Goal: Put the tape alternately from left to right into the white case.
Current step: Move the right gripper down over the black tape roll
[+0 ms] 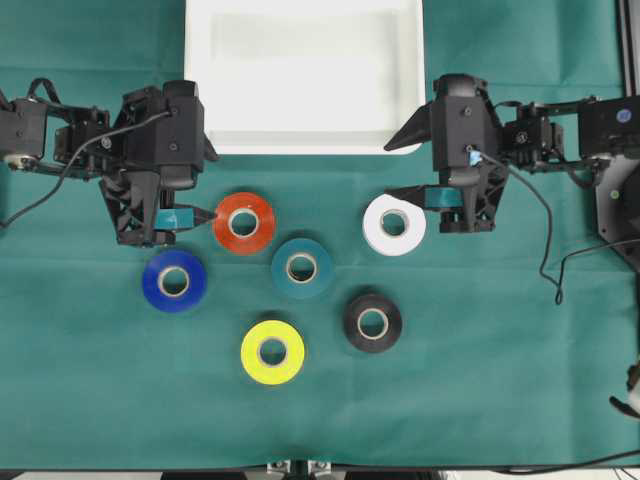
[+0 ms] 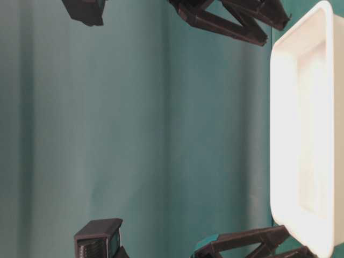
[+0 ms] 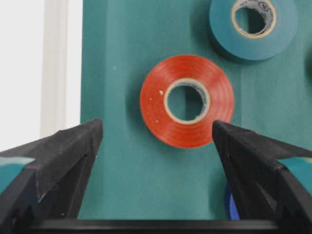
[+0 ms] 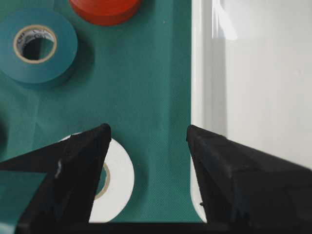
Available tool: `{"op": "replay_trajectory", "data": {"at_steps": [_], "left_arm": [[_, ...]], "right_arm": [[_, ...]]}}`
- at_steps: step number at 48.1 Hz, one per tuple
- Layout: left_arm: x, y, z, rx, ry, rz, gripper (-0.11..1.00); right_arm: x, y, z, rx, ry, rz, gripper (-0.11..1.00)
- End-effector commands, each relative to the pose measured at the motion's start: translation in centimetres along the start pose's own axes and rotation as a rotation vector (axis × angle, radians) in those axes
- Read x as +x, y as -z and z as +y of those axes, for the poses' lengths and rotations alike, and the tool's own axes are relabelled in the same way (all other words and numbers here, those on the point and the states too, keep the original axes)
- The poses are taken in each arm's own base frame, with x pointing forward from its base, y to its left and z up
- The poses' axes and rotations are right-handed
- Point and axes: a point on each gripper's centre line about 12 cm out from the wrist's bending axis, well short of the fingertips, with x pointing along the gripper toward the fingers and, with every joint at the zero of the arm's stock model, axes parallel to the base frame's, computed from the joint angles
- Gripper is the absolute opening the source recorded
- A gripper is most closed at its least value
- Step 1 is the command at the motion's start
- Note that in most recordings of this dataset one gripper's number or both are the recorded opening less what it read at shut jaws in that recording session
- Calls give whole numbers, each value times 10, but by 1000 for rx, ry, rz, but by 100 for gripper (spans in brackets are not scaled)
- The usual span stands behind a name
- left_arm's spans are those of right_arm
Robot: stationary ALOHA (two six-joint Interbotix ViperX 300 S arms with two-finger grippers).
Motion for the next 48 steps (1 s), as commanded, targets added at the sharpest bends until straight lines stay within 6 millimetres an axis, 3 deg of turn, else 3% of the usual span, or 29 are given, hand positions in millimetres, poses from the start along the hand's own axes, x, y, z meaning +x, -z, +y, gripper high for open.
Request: {"op": "replay_trajectory", "data": {"at_steps": [1, 25, 48], "left_arm": [[-5, -11, -1, -2, 2, -35, 56], [-6, -12, 0, -3, 1, -38, 56], [-6, -12, -1, -2, 2, -38, 56]], "right_arm": [[-2, -12, 1, 2, -2, -34, 71], [-3, -11, 3, 4, -7, -15, 71], [-3, -2, 23, 39, -51, 44, 71]]}}
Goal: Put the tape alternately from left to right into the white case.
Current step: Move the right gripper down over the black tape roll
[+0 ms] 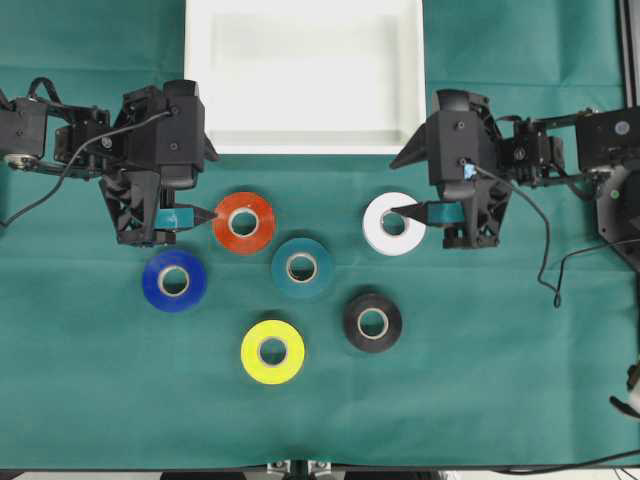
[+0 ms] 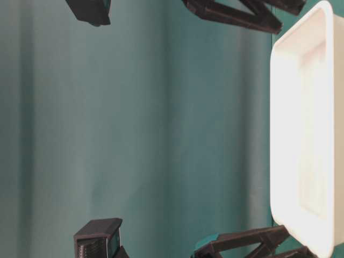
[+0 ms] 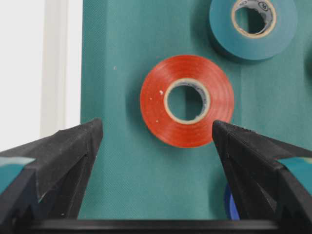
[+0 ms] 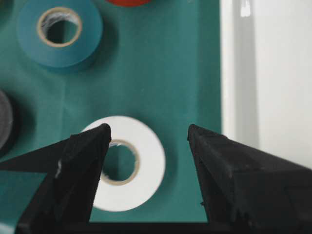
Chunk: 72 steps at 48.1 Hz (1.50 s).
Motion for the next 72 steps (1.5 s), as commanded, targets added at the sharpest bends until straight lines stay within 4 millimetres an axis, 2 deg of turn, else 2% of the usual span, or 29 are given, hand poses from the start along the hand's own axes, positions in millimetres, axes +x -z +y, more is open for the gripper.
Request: {"op": "replay_trajectory", "data": {"at_steps": [1, 23, 36, 44, 56, 72], "left_arm": [[-6, -12, -1, -2, 2, -38, 56], [-6, -12, -1, -2, 2, -38, 56], [-5, -11, -1, -2, 2, -35, 56], [-5, -11, -1, -2, 2, -35, 56], [-5, -11, -1, -2, 2, -35, 56], [-4, -11, -1, -3, 2, -34, 56]], "right_arm": [[-4, -10, 6, 2, -15, -24, 71], [-5, -6, 26, -6, -59, -6, 71], [-6, -6, 51, 15, -118, -9, 71], [0, 1, 66, 50, -146, 27, 71], [8, 1, 88, 63, -179, 58, 71], [27, 1, 95, 70, -172, 97, 72]]}}
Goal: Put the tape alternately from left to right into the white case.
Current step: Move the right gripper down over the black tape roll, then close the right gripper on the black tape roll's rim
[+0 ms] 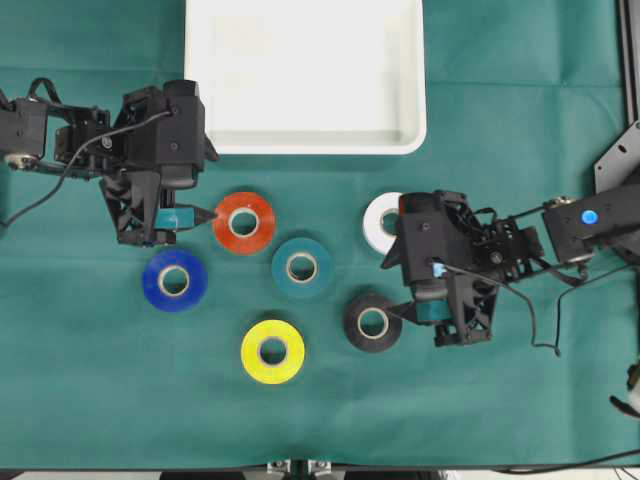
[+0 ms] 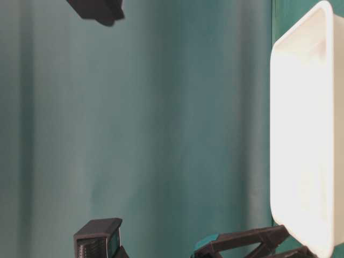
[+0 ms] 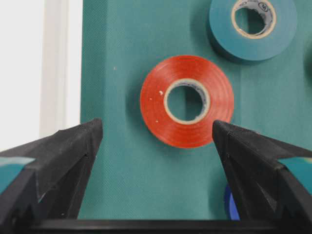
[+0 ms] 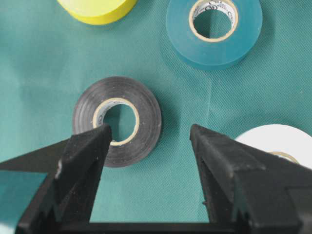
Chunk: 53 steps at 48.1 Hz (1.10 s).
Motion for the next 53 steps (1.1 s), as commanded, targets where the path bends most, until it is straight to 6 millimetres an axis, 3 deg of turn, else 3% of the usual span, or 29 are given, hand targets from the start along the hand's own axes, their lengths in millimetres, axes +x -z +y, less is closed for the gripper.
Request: {"op": "replay_trajectory", "data": {"at_steps": [1, 35, 53], "left_arm": [[-5, -12, -1, 0, 3, -37, 56], [-3, -9, -1, -1, 3, -23, 56], [-3, -10, -1, -1, 3, -24, 56]], "right_arm": [[1, -10, 5, -1, -11, -20, 71], [42, -5, 8, -8, 35, 102, 71], [64, 10, 2, -8, 60, 161, 71]]}}
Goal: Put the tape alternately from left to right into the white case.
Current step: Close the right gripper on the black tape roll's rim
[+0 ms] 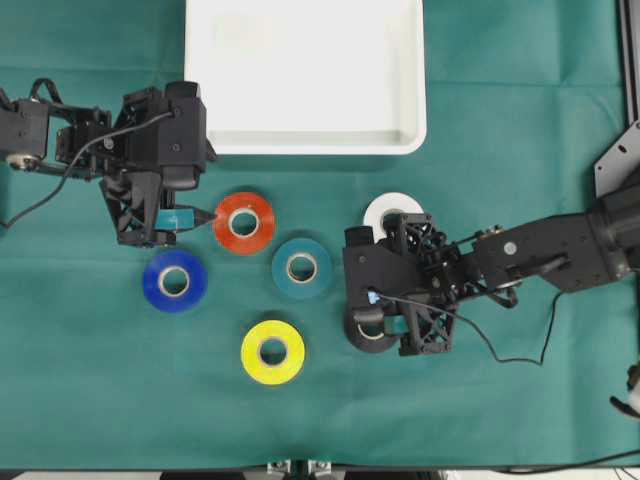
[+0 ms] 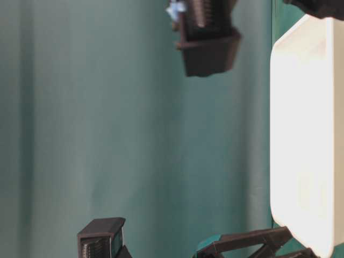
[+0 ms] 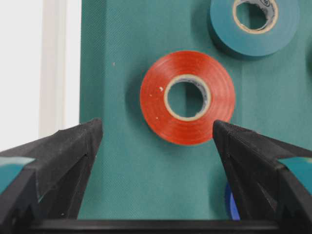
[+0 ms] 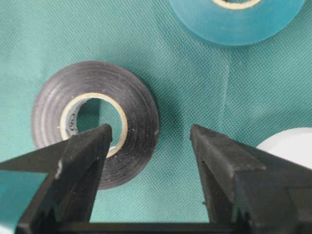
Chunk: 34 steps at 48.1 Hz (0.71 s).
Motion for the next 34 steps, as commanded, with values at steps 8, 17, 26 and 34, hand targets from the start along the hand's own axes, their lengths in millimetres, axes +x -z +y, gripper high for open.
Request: {"op": "replay_trajectory", "data": {"at_steps": [8, 17, 26, 34], "left_arm": [[-4, -11, -1, -3, 4, -35, 56], [-4, -11, -1, -2, 3, -35, 56], [-4, -11, -1, -4, 3, -35, 56], [-4, -10, -1, -4, 3, -34, 56]], "right_arm": [[6, -5, 2, 2, -7, -17, 71], [6, -8, 3, 3, -12, -28, 71], [6, -9, 3, 3, -13, -31, 70], [6, -9, 3, 3, -11, -27, 48]]}}
